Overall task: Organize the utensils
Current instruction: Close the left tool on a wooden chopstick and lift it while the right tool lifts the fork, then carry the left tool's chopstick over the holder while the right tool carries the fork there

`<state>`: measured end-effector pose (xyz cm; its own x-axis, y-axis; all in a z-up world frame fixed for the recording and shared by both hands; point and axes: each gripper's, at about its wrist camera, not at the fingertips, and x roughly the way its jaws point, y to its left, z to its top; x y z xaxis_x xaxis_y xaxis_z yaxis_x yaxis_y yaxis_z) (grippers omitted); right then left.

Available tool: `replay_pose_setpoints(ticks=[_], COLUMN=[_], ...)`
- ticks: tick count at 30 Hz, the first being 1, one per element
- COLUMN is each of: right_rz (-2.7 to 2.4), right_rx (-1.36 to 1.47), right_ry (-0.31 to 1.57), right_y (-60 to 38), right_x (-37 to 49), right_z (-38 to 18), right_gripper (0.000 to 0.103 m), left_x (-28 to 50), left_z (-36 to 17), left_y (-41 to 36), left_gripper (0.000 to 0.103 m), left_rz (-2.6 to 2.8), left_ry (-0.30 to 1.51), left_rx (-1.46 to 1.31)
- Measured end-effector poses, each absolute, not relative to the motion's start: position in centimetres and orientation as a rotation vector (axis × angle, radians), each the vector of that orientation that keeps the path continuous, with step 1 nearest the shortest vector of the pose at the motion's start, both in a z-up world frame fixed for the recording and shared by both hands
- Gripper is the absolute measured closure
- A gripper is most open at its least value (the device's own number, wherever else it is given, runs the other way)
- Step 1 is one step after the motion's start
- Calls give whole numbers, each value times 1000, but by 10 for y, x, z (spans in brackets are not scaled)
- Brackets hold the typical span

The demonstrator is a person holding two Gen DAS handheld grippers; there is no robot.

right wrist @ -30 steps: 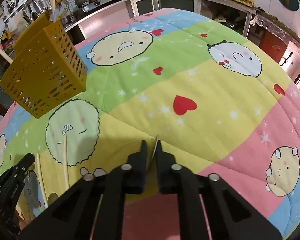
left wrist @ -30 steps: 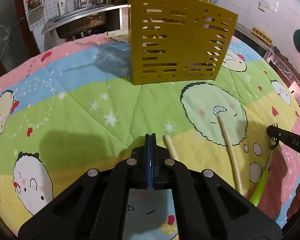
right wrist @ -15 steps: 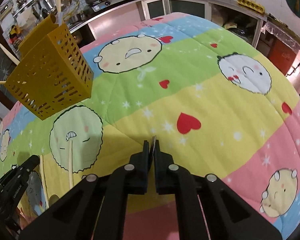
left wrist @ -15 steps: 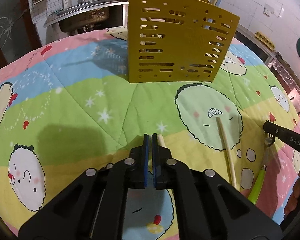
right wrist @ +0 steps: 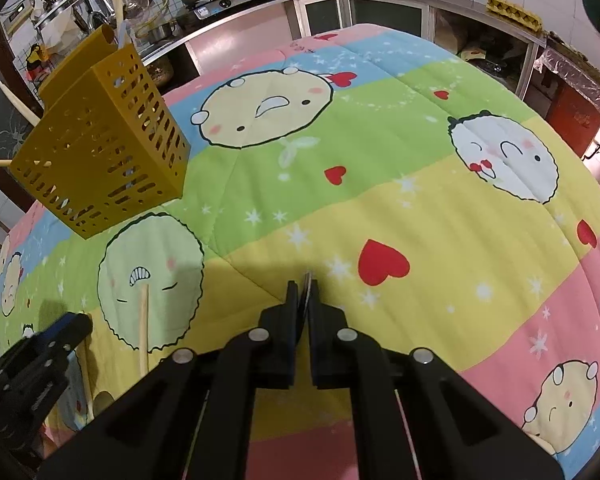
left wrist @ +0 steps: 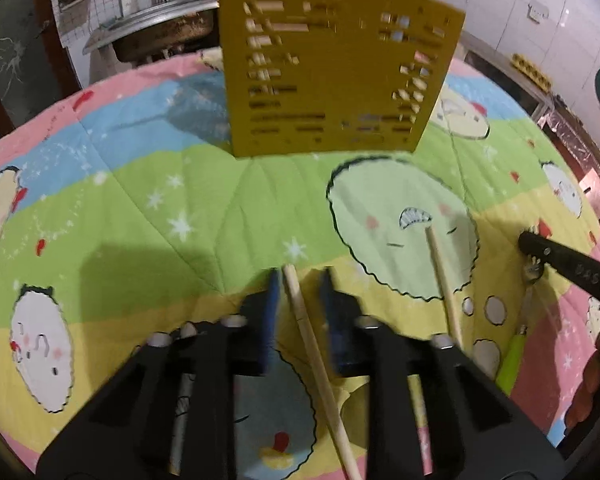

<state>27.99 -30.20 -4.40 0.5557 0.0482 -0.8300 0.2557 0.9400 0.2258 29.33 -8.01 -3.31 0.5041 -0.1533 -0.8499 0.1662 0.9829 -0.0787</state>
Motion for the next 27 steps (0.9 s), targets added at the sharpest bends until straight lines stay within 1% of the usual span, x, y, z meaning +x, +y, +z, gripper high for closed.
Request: replay_pose_setpoints(ticks=[4, 6, 9, 13, 27], right_rz=[-121, -122, -117, -109, -53], right_rx=[337, 331, 320, 280, 143], right_ry=[962, 943, 909, 844, 603], right_y=[-301, -300, -296, -288, -256], right_x=[279, 279, 279, 281, 276], right_z=[-43, -39, -28, -6, 74], right_gripper=[98, 98, 99, 101, 101], left_x=[296, 297, 297, 296, 290], left_z=[-34, -30, -18, 8, 105], left_y=[-79, -79, -75, -65, -41], left_gripper=[97, 98, 99, 98, 98], left_rz=[-196, -198, -193, -189, -191], left_ry=[1023, 1008, 969, 898, 618], left_rx=[1, 1, 5, -3, -50])
